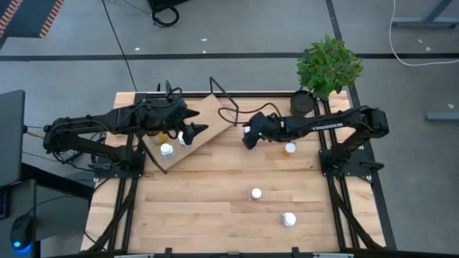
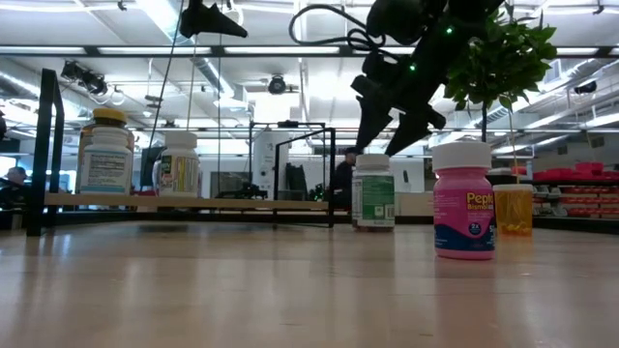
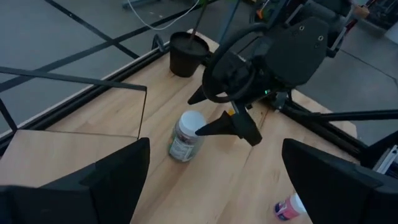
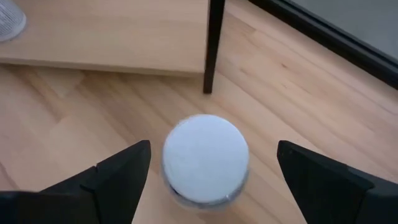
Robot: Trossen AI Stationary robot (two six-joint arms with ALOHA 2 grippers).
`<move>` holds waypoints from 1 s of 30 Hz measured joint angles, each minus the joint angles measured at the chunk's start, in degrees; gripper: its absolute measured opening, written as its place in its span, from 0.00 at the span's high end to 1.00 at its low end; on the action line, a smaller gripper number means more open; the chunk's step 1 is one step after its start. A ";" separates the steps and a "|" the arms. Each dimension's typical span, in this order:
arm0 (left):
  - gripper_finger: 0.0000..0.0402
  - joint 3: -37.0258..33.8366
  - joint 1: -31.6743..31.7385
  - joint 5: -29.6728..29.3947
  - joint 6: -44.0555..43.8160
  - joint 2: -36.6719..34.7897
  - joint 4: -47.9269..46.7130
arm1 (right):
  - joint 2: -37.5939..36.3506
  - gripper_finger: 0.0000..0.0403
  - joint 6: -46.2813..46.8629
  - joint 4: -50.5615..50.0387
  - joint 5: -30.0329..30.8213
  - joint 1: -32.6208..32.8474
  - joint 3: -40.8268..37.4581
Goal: Pick and place medicine bottles onto shelf by color
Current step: Put the green medicine bottle on the shelf
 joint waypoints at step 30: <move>0.08 -0.02 0.08 -2.45 0.00 0.19 -0.72 | 5.50 0.17 -2.19 0.66 -2.27 -0.13 -0.02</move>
